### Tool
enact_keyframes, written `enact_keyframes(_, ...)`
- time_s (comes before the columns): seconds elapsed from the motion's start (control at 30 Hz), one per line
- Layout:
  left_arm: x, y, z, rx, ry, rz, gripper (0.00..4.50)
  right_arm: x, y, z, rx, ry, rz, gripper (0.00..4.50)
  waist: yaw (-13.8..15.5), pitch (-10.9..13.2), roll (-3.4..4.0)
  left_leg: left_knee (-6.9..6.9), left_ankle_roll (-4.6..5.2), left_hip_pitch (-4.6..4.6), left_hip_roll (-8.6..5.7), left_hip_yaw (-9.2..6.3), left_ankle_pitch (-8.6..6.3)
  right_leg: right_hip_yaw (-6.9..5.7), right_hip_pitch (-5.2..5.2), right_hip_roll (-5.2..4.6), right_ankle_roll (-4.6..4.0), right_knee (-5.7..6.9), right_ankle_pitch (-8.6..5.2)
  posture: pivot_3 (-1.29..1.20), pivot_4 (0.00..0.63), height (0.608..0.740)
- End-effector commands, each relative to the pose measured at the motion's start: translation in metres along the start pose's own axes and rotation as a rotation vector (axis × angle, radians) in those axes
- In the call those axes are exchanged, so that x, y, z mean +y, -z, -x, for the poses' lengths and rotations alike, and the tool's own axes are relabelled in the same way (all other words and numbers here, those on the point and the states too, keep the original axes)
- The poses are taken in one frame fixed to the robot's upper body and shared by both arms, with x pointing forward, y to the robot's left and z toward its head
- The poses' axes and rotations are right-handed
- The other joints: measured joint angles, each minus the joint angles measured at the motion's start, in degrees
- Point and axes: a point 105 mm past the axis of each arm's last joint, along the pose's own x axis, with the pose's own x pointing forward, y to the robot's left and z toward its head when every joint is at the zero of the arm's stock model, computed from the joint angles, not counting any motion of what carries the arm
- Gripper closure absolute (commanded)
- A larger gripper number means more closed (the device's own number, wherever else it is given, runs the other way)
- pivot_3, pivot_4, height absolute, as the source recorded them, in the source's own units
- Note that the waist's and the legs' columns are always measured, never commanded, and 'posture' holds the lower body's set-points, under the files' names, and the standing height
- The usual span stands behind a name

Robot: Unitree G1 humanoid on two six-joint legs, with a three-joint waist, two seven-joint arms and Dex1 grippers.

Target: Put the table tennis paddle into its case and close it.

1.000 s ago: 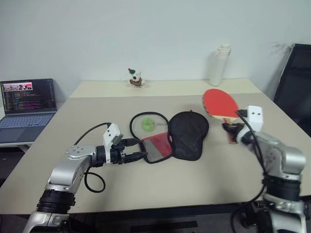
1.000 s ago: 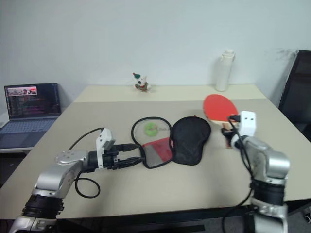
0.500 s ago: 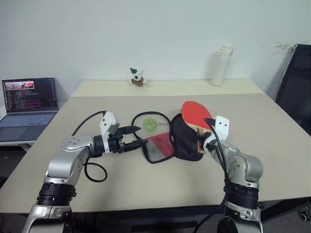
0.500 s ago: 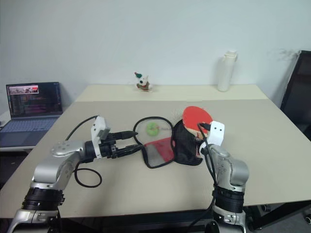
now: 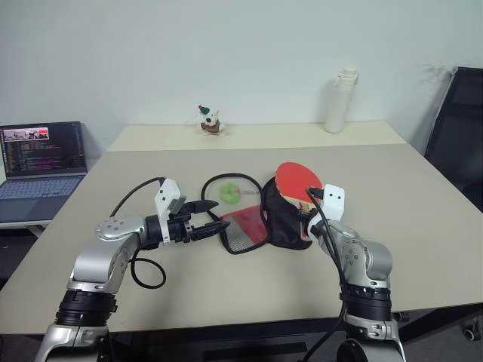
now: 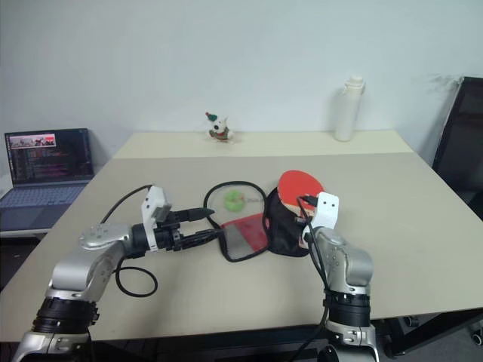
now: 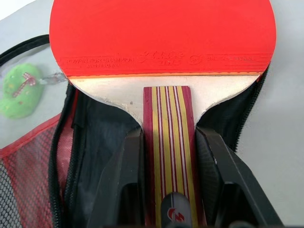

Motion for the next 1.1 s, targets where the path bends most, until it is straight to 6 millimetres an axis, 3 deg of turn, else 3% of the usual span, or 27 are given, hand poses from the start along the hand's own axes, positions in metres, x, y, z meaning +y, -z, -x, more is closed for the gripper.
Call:
enact_keyframes(0.03, -0.002, -0.012, 0.002, -0.026, 0.002, -0.048, 0.86, 0.025, -0.010, 0.003, -0.054, -0.075, -0.020, 3.42, 0.00, 0.00, 0.00, 0.00, 0.00, 0.00, 0.00, 0.00, 0.00, 0.00, 0.00, 0.00, 0.00, 0.00, 0.00, 0.00, 0.150, 0.740)
enact_keyframes(0.53, -0.003, -0.010, 0.002, -0.016, 0.005, -0.042, 0.86, 0.018, 0.011, -0.009, 0.018, -0.033, -0.092, 3.42, 0.01, 0.00, 0.00, 0.00, 0.00, -0.01, 0.00, 0.00, 0.00, 0.00, -0.01, 0.00, 0.00, 0.00, 0.00, 0.00, 0.150, 0.740)
enact_keyframes(0.87, -0.003, -0.009, 0.003, -0.010, 0.003, -0.047, 0.86, 0.022, 0.009, -0.008, 0.001, -0.033, -0.096, 0.04, 0.04, -0.01, -0.01, 0.00, 0.00, -0.01, 0.00, 0.00, 0.00, 0.00, -0.01, -0.01, 0.03, -0.01, -0.02, 0.00, 0.150, 0.740)
enact_keyframes(1.1, 0.000, -0.005, 0.007, 0.000, -0.018, -0.044, 0.86, 0.050, -0.006, 0.008, -0.045, -0.203, -0.133, 0.04, 0.06, 0.00, -0.01, 0.00, 0.00, -0.01, 0.01, 0.00, 0.00, 0.00, -0.01, -0.01, 0.05, -0.01, -0.03, 0.00, 0.150, 0.740)
